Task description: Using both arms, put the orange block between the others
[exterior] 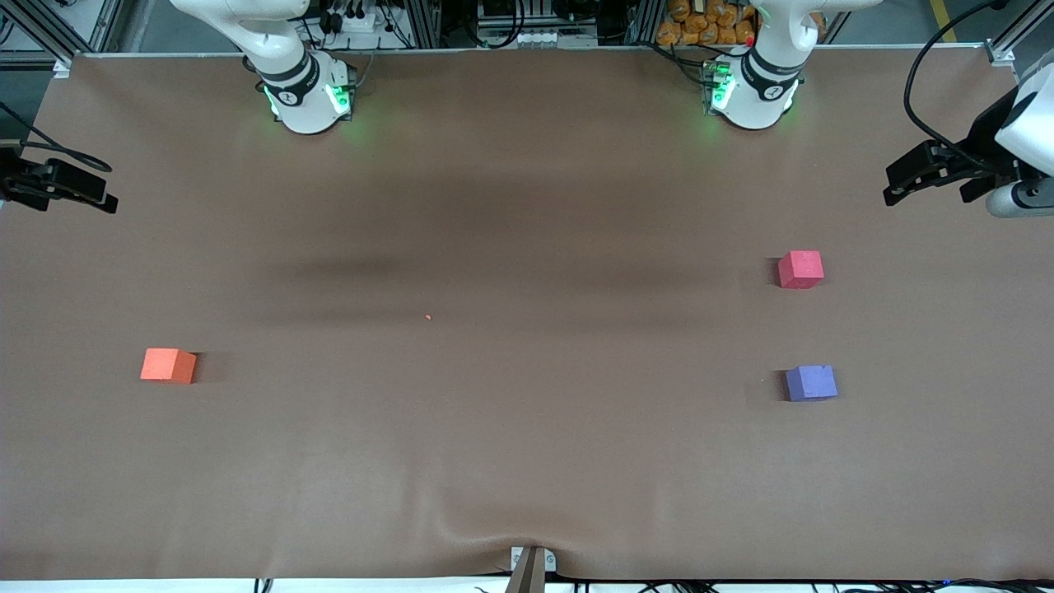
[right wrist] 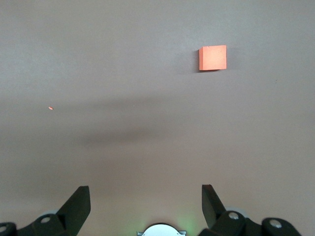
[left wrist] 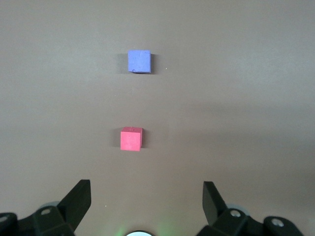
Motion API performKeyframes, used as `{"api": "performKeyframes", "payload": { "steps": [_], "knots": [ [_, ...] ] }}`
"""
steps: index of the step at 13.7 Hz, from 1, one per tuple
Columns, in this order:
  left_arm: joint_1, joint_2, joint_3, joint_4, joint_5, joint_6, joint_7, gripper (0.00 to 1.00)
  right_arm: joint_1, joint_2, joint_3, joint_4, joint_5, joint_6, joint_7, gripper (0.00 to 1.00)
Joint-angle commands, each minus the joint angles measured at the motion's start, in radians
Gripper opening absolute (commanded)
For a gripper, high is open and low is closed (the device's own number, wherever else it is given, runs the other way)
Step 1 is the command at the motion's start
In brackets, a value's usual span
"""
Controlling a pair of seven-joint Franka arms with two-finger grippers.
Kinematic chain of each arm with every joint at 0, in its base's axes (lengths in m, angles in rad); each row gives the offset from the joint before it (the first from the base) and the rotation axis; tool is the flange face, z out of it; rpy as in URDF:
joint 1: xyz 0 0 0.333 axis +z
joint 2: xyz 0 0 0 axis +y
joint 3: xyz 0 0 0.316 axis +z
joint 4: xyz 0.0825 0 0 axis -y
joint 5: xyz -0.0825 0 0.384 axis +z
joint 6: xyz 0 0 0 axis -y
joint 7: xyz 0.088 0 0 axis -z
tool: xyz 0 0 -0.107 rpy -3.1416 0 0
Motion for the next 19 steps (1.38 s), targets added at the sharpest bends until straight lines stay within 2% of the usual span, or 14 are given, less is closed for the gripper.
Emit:
{"api": "performKeyframes", "payload": {
  "steps": [1, 13, 19],
  "knots": [
    [0.004, 0.004, -0.003, 0.017, 0.014, -0.020, 0.018, 1.00, -0.011, -0.016, 0.005, -0.012, 0.018, -0.013, 0.003, 1.00],
    [0.005, 0.023, -0.006, 0.025, 0.004, -0.017, 0.016, 1.00, -0.040, -0.007, 0.002, -0.012, 0.016, -0.056, -0.009, 1.00],
    [0.005, 0.024, -0.006, 0.024, 0.003, -0.011, 0.021, 1.00, -0.060, 0.093, 0.002, -0.013, 0.015, -0.038, -0.009, 1.00]
  ]
}}
